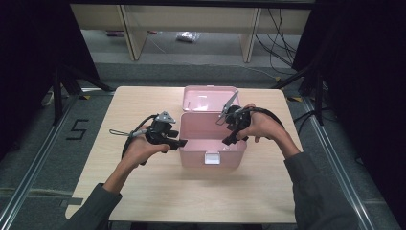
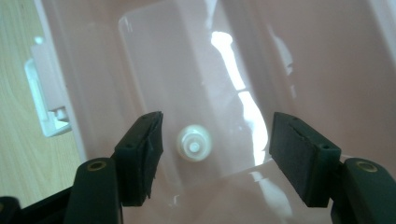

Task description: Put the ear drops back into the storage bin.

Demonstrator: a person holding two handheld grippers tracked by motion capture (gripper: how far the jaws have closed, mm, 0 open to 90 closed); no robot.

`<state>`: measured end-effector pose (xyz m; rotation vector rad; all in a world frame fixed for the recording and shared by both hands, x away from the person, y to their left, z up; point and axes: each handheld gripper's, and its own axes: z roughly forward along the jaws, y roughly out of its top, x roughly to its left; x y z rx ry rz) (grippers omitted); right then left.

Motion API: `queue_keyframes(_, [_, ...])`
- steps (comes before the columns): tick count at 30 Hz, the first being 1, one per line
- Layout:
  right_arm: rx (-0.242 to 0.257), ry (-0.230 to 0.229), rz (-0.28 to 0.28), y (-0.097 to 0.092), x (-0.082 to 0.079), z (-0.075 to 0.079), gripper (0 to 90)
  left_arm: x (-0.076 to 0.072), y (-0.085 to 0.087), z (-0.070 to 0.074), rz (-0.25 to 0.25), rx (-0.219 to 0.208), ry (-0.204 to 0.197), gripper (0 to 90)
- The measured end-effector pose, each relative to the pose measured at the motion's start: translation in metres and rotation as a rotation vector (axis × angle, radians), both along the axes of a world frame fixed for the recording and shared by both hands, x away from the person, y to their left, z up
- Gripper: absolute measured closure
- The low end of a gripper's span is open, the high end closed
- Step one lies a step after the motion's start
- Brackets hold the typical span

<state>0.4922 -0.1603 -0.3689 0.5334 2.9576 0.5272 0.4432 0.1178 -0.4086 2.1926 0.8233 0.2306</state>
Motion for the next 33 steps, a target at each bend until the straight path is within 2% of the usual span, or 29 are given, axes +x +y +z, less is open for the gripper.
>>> queue_keyframes(2, [0.025,-0.039,0.004,-0.006,0.002,0.006,36.1,-0.001,-0.001,0.000,0.001,0.010,-0.002,45.0])
queue_keyframes(3, [0.028,-0.030,-0.043,-0.008,0.001,0.008,36.1,-0.001,-0.001,0.001,0.001,0.014,-0.001,45.0])
queue_keyframes(4, [0.042,-0.059,-0.046,-0.010,0.003,0.010,36.0,-0.001,-0.001,0.001,0.003,0.010,0.000,45.1])
queue_keyframes(7, [0.071,-0.109,-0.090,-0.018,0.005,0.016,35.2,-0.001,-0.001,0.000,0.001,0.008,-0.001,45.1])
queue_keyframes(14, [0.107,-0.178,-0.197,-0.035,0.013,0.026,35.2,-0.003,-0.003,0.001,0.005,0.013,-0.006,45.1])
queue_keyframes(17, [0.130,-0.188,-0.253,-0.041,0.017,0.029,34.7,-0.006,-0.004,0.002,-0.002,0.028,-0.005,44.2])
queue_keyframes(18, [0.135,-0.205,-0.252,-0.042,0.020,0.029,34.8,-0.006,-0.005,0.002,-0.002,0.027,-0.004,44.0])
queue_keyframes(22, [0.152,-0.223,-0.314,-0.048,0.026,0.031,33.8,-0.005,-0.004,0.002,-0.005,0.013,-0.002,44.0])
queue_keyframes(23, [0.158,-0.208,-0.347,-0.049,0.027,0.032,33.4,-0.005,-0.004,0.002,-0.002,0.013,-0.001,44.0])
queue_keyframes(25, [0.165,-0.224,-0.369,-0.052,0.033,0.030,33.4,-0.005,-0.004,0.002,-0.004,0.011,0.000,44.1])
queue_keyframes(26, [0.176,-0.205,-0.395,-0.052,0.034,0.031,33.4,-0.005,-0.004,0.001,-0.003,0.008,-0.002,44.1])
queue_keyframes(28, [0.188,-0.216,-0.392,-0.055,0.039,0.029,34.1,-0.005,-0.003,0.001,-0.005,0.005,-0.002,44.1])
queue_keyframes(31, [0.199,-0.228,-0.418,-0.056,0.046,0.026,34.4,-0.005,-0.003,0.001,-0.006,0.006,-0.003,44.0])
queue_keyframes(32, [0.202,-0.205,-0.446,-0.056,0.046,0.027,34.7,-0.005,-0.003,0.001,-0.006,0.005,-0.003,44.0])
queue_keyframes(33, [0.207,-0.219,-0.441,-0.057,0.049,0.025,34.9,-0.005,-0.003,0.001,-0.006,0.006,-0.003,44.0])
